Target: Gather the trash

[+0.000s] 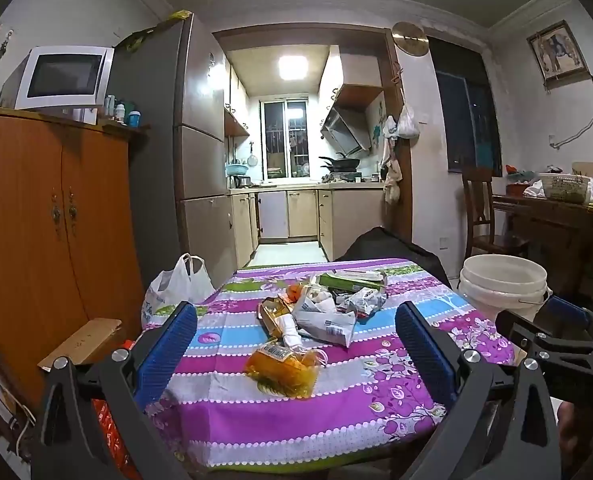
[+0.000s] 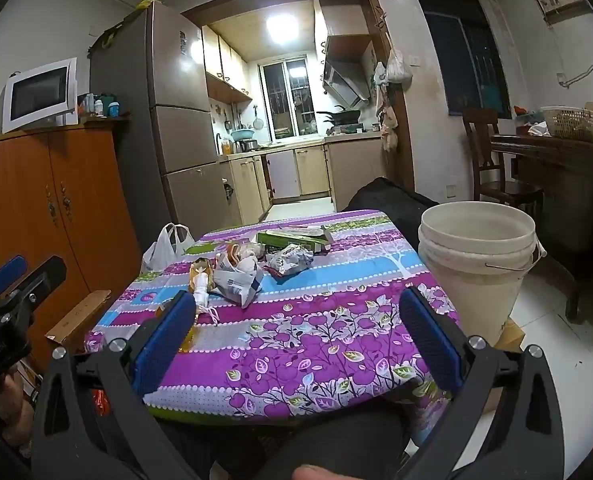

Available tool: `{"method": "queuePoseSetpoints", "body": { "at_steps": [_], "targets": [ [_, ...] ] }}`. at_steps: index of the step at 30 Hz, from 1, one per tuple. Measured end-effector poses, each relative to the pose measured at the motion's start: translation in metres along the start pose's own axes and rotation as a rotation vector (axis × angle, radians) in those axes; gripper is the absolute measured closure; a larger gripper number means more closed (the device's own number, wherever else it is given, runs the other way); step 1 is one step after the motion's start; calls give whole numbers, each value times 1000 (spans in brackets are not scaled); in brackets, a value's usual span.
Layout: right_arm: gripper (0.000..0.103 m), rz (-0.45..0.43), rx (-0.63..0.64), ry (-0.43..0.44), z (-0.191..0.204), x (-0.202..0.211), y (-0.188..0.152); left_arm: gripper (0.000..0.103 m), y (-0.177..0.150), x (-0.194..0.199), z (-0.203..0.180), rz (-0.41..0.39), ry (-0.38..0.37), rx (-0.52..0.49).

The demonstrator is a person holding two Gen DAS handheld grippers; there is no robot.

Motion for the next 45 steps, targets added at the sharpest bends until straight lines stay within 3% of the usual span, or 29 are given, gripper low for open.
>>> {"method": "queuePoseSetpoints", "body": {
  "at_steps": [11, 17, 26, 45],
  "targets": [
    [5, -40, -16, -12, -7, -3, -2, 4, -1, 0, -1, -7, 9, 1],
    [5, -11, -2, -20, -6, -8, -3, 4, 1, -4, 2, 19, 23, 4],
    [5, -21, -42, 47, -9, -2, -1, 4, 1, -4, 1, 17, 27, 1],
    [5, -23, -65, 72, -9, -2, 2, 4, 2, -8, 0, 31, 24, -9]
  ]
}}
Point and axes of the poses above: each gripper's, at about its wrist camera, not at the fingertips, and x roughly against the way its jaws point, z to its left, y to its top, the point moved 1 cm from there along -x, roughly the way its jaws point, and after that the axes turned 1 degree about -x, right-handed, at the moved point
